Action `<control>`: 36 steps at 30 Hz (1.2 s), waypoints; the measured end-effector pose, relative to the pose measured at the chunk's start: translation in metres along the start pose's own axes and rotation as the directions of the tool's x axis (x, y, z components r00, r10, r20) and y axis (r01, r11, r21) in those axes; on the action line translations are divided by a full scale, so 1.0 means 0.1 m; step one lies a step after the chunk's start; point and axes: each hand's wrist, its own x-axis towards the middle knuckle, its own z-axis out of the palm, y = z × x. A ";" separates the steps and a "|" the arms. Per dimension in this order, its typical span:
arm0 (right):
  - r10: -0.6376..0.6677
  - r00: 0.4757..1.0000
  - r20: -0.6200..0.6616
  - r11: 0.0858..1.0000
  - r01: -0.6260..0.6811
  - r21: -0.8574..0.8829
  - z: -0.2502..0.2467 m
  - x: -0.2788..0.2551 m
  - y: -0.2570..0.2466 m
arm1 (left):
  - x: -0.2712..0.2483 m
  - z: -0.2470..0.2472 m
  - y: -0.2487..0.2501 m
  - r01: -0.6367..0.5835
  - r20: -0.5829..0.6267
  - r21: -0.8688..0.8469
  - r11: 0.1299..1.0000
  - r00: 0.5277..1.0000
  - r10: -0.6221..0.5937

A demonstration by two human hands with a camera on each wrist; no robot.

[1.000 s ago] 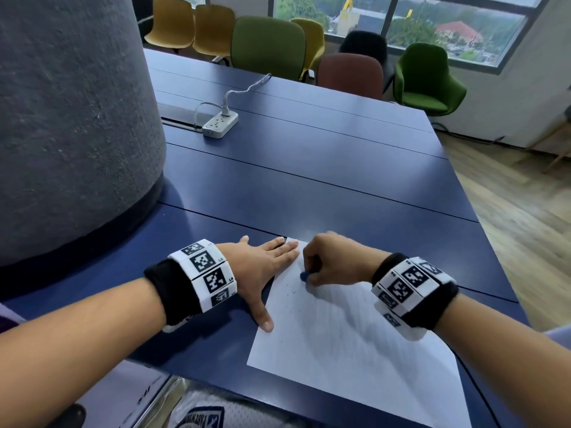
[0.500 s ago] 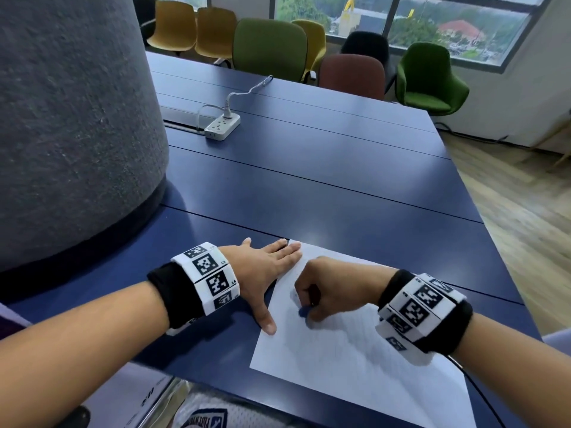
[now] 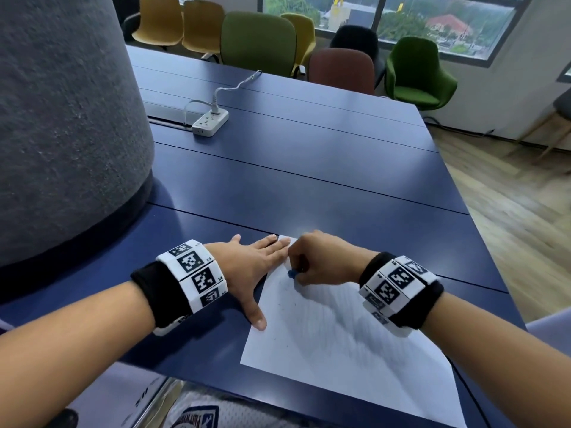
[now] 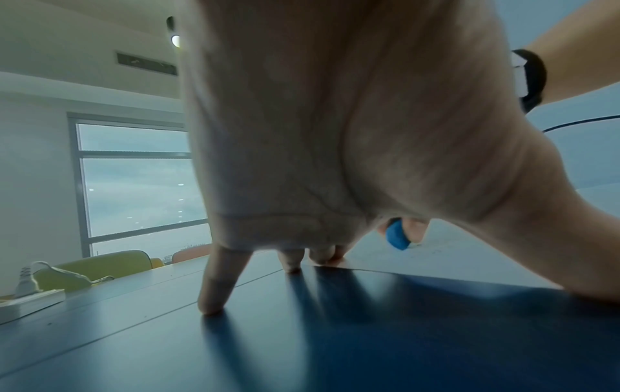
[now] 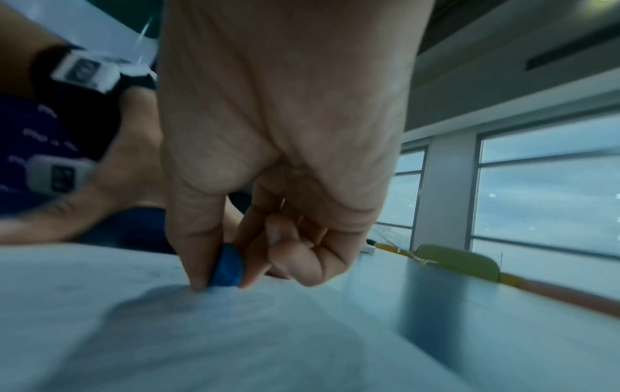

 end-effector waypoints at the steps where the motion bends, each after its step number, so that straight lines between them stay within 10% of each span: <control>1: -0.031 0.998 0.061 0.999 0.028 0.043 0.02 -0.04 -0.03 | 0.00 0.00 0.01 0.003 0.003 0.007 1.000 1.000 -0.003; 4: -0.031 0.983 0.181 0.997 0.019 0.070 -0.02 -0.06 -0.05 | 0.00 0.00 0.01 0.013 0.009 0.017 1.000 1.000 -0.014; 8: 0.064 0.997 -0.035 0.998 -0.065 -0.023 -0.06 0.06 0.12 | 0.00 0.01 0.01 0.017 0.004 0.005 1.000 1.000 -0.017; 13: -0.017 0.976 0.216 0.995 -0.004 0.098 -0.01 -0.08 0.05 | -0.02 -0.01 0.04 0.024 0.013 0.000 1.000 1.000 -0.024; 19: 0.099 0.989 -0.108 0.994 -0.093 0.060 -0.05 0.16 0.30 | -0.02 0.01 0.04 0.019 -0.004 -0.002 1.000 1.000 -0.019; 24: 0.038 0.995 0.096 0.989 -0.050 0.136 -0.08 0.11 0.26 | -0.03 0.00 0.03 0.018 -0.010 -0.005 1.000 1.000 -0.018; 36: 0.078 0.996 -0.033 0.993 -0.075 0.088 -0.18 0.27 0.37 | -0.02 -0.03 0.03 0.025 0.011 0.019 1.000 1.000 -0.025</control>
